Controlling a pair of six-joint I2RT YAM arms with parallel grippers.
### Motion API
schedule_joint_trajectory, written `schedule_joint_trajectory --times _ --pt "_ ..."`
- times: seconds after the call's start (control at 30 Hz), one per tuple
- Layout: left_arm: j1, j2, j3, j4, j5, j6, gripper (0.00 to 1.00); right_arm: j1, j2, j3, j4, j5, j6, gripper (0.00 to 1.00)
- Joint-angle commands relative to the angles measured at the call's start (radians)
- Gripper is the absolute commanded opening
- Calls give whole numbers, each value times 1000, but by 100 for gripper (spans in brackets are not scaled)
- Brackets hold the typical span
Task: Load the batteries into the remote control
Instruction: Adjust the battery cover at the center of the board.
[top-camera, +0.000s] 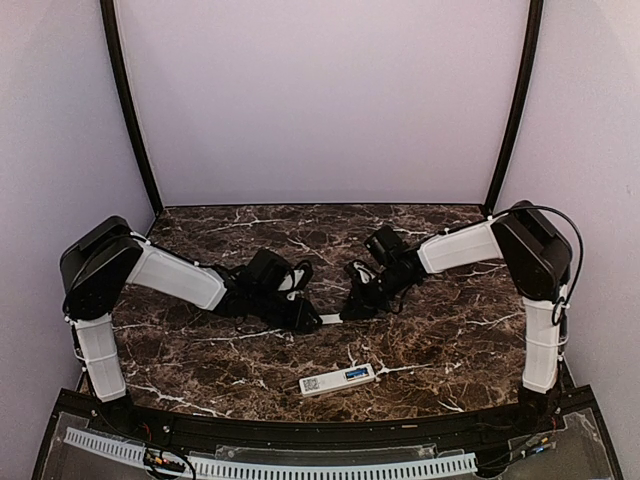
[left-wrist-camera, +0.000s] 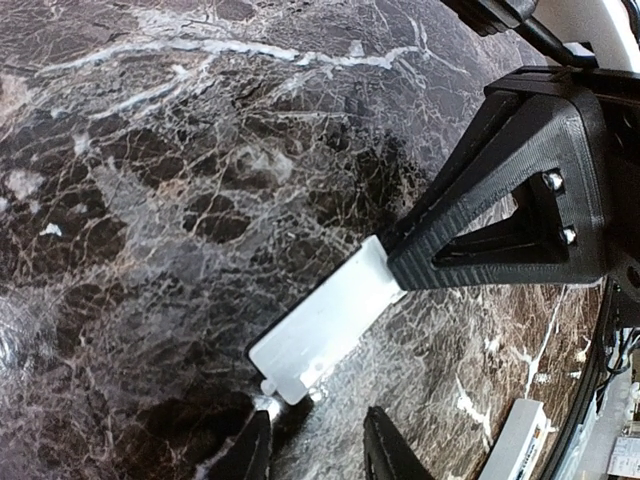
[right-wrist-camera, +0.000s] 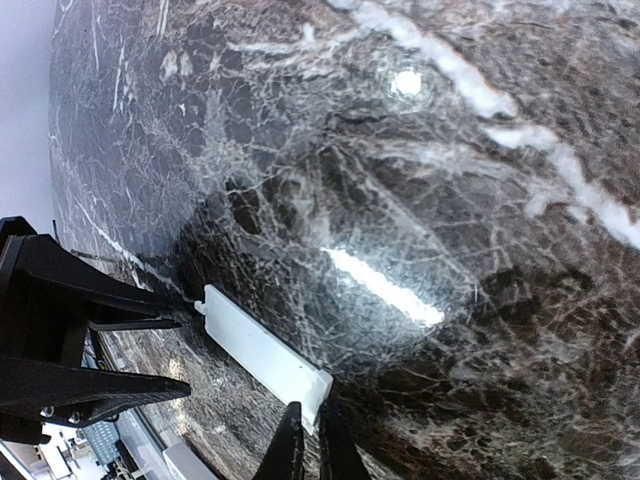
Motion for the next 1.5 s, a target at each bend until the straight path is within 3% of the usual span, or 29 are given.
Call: schedule_joint_trajectory --times 0.0,0.43,0.77,1.1,1.47 --pt "2 19 -10 4 0 -37 31 16 20 -55 -37 37 36 7" --pt "30 55 8 -34 -29 -26 30 23 38 -41 -13 30 53 8" --pt "41 -81 -8 -133 -172 -35 36 30 25 -33 -14 56 65 9" --pt "29 26 66 -150 -106 -77 44 41 26 -40 4 56 81 15" --pt "14 76 81 -165 -80 -76 40 48 32 -32 14 52 83 16"
